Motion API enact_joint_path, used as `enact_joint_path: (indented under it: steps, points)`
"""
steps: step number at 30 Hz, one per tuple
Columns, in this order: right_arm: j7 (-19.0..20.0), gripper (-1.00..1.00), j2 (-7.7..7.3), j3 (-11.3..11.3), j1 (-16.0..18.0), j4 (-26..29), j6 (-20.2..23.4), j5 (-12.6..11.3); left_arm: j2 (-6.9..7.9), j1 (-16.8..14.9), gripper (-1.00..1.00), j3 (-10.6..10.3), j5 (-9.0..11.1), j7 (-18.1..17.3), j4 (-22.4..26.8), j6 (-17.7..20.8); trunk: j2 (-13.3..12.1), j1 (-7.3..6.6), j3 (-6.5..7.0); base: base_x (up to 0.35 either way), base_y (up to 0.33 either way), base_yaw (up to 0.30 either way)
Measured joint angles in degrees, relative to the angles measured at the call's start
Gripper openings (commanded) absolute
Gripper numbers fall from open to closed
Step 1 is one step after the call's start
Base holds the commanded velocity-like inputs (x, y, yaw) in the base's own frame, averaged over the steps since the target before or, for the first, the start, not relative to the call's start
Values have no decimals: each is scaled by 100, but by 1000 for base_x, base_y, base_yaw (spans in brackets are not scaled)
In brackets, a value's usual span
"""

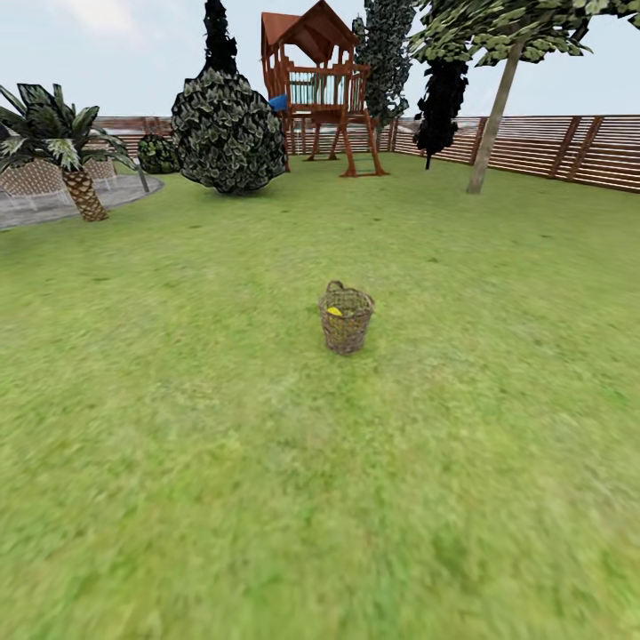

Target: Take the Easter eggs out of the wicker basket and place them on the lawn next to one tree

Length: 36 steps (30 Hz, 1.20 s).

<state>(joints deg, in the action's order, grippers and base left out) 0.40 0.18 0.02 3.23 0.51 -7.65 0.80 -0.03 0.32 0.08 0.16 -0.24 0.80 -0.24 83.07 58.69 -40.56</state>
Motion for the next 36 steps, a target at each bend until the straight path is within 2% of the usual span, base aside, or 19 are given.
enact_joint_path:
  steps: [27, 36]
  points:
    - [0, 100, 0, 0, 0, 5, -5, 6, -6, 0, 100, 0, 1, 0, 0, 0, 0, 0, 1, 335, 0, 0]
    - [0, 100, 13, -8, 0, -2, -8, 8, -6, 0, 100, 0, 0, 0, 0, 0, 0, 0, 64, 335, 0, 0]
